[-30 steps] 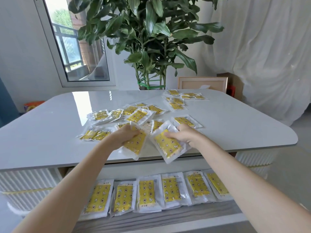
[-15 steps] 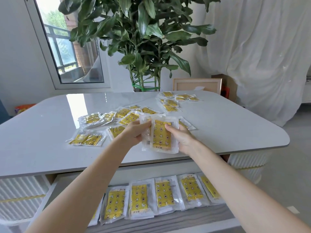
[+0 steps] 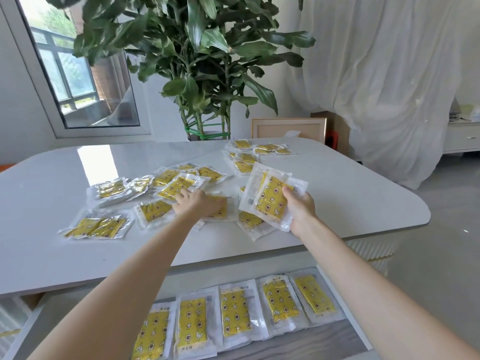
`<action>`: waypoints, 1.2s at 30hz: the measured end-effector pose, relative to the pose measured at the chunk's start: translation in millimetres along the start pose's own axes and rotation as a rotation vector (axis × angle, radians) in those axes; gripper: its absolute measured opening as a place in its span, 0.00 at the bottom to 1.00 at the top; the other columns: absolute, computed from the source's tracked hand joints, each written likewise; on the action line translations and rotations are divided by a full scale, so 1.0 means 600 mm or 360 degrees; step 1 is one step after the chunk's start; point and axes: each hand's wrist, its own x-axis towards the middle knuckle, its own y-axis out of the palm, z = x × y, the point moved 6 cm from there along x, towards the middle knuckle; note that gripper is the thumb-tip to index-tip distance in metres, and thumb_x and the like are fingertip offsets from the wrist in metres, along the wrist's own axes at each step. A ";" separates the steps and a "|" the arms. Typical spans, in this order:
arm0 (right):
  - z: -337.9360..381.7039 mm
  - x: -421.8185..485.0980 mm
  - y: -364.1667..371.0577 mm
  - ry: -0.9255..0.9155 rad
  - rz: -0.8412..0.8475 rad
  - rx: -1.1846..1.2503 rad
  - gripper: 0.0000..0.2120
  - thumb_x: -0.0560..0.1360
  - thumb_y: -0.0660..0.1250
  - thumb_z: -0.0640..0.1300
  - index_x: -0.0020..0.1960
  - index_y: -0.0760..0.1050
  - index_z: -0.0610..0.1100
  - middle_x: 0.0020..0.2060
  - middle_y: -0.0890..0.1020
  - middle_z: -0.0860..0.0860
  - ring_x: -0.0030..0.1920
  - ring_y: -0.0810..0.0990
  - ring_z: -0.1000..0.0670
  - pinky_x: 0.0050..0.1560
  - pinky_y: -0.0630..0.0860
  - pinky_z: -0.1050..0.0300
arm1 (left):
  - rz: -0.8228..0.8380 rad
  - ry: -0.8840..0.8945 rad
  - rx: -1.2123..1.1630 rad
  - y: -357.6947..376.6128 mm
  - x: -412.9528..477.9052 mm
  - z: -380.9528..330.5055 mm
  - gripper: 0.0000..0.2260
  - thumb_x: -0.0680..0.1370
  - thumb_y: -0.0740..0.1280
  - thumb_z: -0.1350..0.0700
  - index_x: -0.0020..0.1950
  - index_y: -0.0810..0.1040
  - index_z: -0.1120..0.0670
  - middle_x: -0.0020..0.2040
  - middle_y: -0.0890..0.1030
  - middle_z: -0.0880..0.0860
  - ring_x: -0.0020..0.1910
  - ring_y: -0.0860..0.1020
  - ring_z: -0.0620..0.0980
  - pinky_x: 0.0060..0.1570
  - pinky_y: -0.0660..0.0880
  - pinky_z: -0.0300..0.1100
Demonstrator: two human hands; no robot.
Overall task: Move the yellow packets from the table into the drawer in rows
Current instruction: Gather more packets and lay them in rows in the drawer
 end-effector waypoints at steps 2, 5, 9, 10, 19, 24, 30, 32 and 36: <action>-0.003 0.006 -0.001 0.0008 -0.0005 -0.0003 0.16 0.75 0.70 0.47 0.58 0.73 0.41 0.53 0.82 0.42 0.52 0.82 0.40 0.55 0.78 0.38 | -0.0008 -0.0021 0.0074 0.001 0.001 -0.007 0.49 0.66 0.63 0.28 0.76 0.55 0.57 0.73 0.58 0.60 0.73 0.56 0.60 0.69 0.59 0.52; -0.005 0.007 0.003 0.0026 0.0042 -0.0003 0.17 0.75 0.70 0.47 0.59 0.73 0.40 0.54 0.82 0.42 0.52 0.82 0.41 0.55 0.78 0.37 | 0.0004 -0.0062 0.0026 0.003 0.006 -0.008 0.50 0.64 0.67 0.28 0.75 0.58 0.57 0.72 0.59 0.60 0.73 0.57 0.60 0.70 0.58 0.52; 0.003 -0.007 0.010 0.0055 0.0176 0.0047 0.15 0.75 0.71 0.44 0.59 0.75 0.39 0.52 0.83 0.43 0.47 0.83 0.44 0.50 0.81 0.42 | 0.0046 -0.0092 -0.0012 0.009 0.020 -0.002 0.41 0.66 0.66 0.30 0.70 0.67 0.56 0.69 0.68 0.59 0.70 0.63 0.60 0.68 0.59 0.53; 0.004 -0.012 0.013 0.0060 0.0223 0.0077 0.14 0.75 0.71 0.43 0.58 0.76 0.40 0.50 0.83 0.44 0.43 0.83 0.46 0.45 0.82 0.46 | 0.0029 -0.0074 -0.0052 0.011 0.023 -0.001 0.36 0.69 0.65 0.32 0.67 0.69 0.56 0.66 0.72 0.59 0.68 0.65 0.60 0.68 0.61 0.53; 0.019 -0.081 0.033 0.0052 0.0576 0.0111 0.19 0.70 0.74 0.35 0.60 0.78 0.37 0.52 0.83 0.39 0.52 0.83 0.40 0.52 0.80 0.39 | 0.0068 0.0154 -0.1202 -0.027 -0.027 0.023 0.27 0.78 0.64 0.49 0.71 0.63 0.61 0.64 0.74 0.58 0.59 0.75 0.56 0.55 0.74 0.48; 0.022 -0.144 0.039 0.0058 0.0780 0.0077 0.10 0.71 0.73 0.33 0.51 0.79 0.40 0.41 0.85 0.45 0.36 0.85 0.50 0.30 0.80 0.57 | 0.0131 0.0194 -0.1525 -0.045 -0.098 0.094 0.28 0.76 0.68 0.50 0.70 0.63 0.61 0.62 0.75 0.56 0.57 0.77 0.54 0.61 0.73 0.48; -0.017 -0.223 0.040 0.0083 0.0993 -0.0350 0.38 0.70 0.75 0.43 0.74 0.60 0.38 0.64 0.74 0.49 0.65 0.71 0.51 0.70 0.65 0.55 | 0.0157 0.0225 -0.1458 -0.054 -0.205 0.192 0.31 0.74 0.70 0.47 0.73 0.62 0.54 0.66 0.72 0.50 0.60 0.75 0.52 0.63 0.71 0.47; -0.037 -0.246 0.047 0.0071 0.1127 -0.0535 0.48 0.67 0.77 0.48 0.77 0.52 0.39 0.73 0.65 0.49 0.73 0.62 0.51 0.71 0.56 0.58 | 0.0241 0.0250 -0.1397 -0.051 -0.239 0.222 0.25 0.74 0.69 0.47 0.68 0.67 0.50 0.59 0.76 0.49 0.55 0.77 0.51 0.60 0.71 0.46; -0.098 -0.284 0.058 0.0201 0.1345 -0.0910 0.48 0.55 0.83 0.55 0.70 0.70 0.42 0.66 0.77 0.48 0.69 0.72 0.50 0.74 0.60 0.50 | 0.0507 0.0188 -0.1351 -0.042 -0.276 0.287 0.25 0.68 0.72 0.48 0.64 0.73 0.51 0.52 0.83 0.52 0.42 0.82 0.48 0.48 0.80 0.45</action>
